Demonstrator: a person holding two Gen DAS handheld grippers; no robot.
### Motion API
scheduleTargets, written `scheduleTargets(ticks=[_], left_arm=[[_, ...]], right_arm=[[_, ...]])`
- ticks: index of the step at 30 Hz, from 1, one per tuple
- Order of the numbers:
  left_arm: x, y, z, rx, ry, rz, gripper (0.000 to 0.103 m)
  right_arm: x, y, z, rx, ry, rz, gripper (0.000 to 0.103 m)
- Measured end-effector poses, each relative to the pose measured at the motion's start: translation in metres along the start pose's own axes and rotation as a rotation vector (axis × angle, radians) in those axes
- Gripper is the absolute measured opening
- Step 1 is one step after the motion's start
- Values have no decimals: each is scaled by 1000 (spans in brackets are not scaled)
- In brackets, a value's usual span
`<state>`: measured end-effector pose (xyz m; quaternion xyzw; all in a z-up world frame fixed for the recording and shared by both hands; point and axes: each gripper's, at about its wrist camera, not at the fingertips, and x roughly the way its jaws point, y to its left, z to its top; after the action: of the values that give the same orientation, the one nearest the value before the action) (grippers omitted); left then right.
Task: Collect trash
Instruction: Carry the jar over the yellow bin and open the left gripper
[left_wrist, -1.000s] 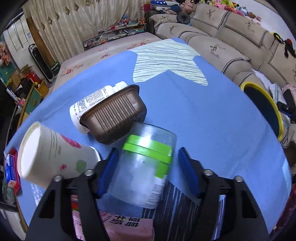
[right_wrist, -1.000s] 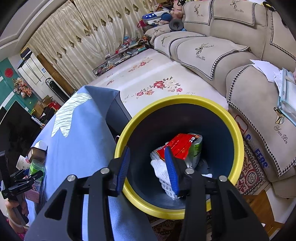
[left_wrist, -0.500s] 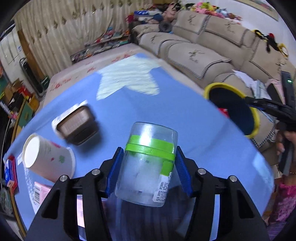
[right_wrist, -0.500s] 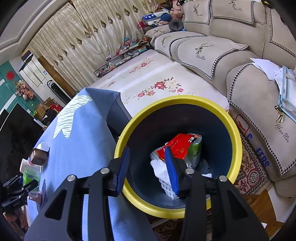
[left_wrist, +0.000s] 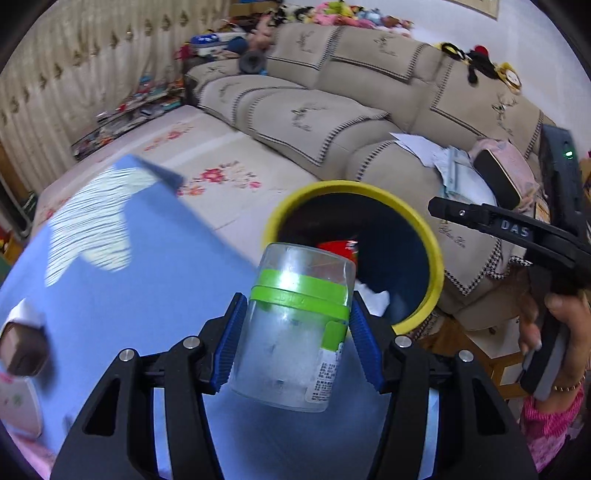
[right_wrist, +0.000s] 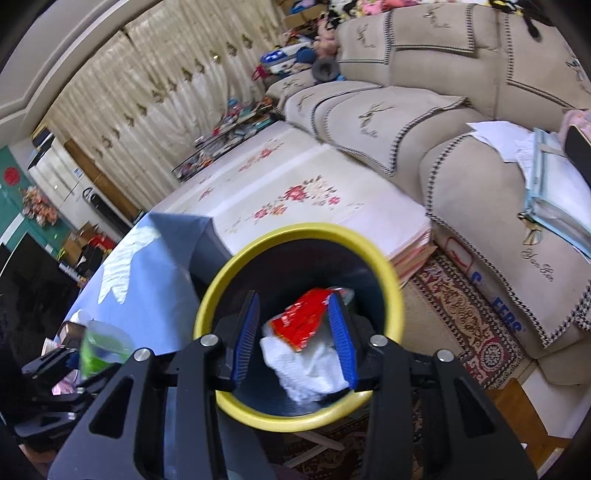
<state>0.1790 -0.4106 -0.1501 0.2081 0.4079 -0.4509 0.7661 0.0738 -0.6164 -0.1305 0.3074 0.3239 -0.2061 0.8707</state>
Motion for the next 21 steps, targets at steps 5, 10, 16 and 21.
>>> scheduleTargets(ticks=[5, 10, 16, 21], left_arm=[[49, -34, 21, 23, 64, -40, 55], [90, -55, 34, 22, 102, -62, 56], [92, -50, 32, -43, 81, -65, 77], [28, -30, 9, -62, -71, -31, 83]], right_arm=[[-2, -18, 2, 25, -3, -14, 38], [1, -30, 2, 39, 4, -26, 38], [3, -29, 0, 35, 11, -32, 44], [10, -19, -4, 14, 29, -26, 44]])
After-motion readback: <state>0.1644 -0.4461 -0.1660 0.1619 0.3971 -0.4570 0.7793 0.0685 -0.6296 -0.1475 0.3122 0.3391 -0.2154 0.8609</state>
